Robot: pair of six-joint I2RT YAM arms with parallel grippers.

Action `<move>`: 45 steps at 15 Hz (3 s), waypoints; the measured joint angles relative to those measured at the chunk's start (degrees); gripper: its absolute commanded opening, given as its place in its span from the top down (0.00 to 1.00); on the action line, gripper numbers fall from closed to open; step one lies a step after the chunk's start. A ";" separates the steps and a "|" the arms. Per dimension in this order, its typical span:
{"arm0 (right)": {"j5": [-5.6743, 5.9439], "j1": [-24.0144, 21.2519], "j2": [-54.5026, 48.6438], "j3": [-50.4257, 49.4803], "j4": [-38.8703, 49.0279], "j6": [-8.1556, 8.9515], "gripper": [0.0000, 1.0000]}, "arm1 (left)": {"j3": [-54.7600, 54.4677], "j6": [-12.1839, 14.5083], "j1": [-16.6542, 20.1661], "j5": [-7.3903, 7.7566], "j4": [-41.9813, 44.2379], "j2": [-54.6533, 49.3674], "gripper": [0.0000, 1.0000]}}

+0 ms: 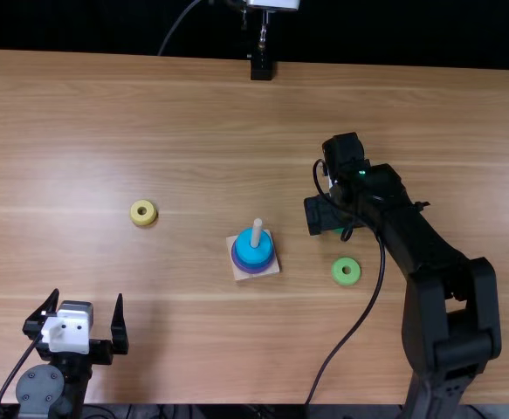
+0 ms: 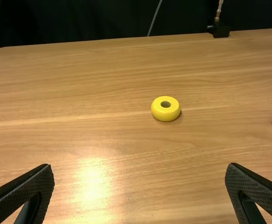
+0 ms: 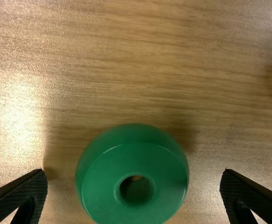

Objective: Build the Hanoi tower: stack the rings onto the peg from bottom to top in this color order: purple, dark blue, light blue, dark green, light green, yellow, orange.

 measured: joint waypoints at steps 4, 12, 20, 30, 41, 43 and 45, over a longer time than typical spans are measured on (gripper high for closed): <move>-0.81 0.00 0.57 -0.02 0.04 0.20 0.78 | 0.00 0.04 0.00 -0.04 0.02 -0.02 0.00; -1.07 0.02 0.11 -0.76 0.33 0.20 1.00 | -0.02 0.04 0.00 -0.04 0.04 -0.02 0.00; -3.45 7.91 -10.03 12.44 -24.06 0.24 1.00 | -0.02 0.00 0.00 -0.04 0.02 -0.02 0.00; -4.52 17.22 -10.03 32.96 -31.76 1.20 1.00 | 0.00 0.00 0.02 -0.07 0.02 0.00 0.00; -4.94 23.63 -9.92 32.94 -31.95 4.42 1.00 | 0.00 0.02 0.00 -0.04 0.00 0.00 0.00; -4.98 23.63 -9.90 31.65 -31.87 4.48 1.00 | -0.02 0.04 0.02 -0.04 0.02 -0.02 0.00; -5.01 23.63 -9.86 29.92 -31.91 4.52 1.00 | 0.00 0.00 0.02 -0.07 0.02 -0.02 0.00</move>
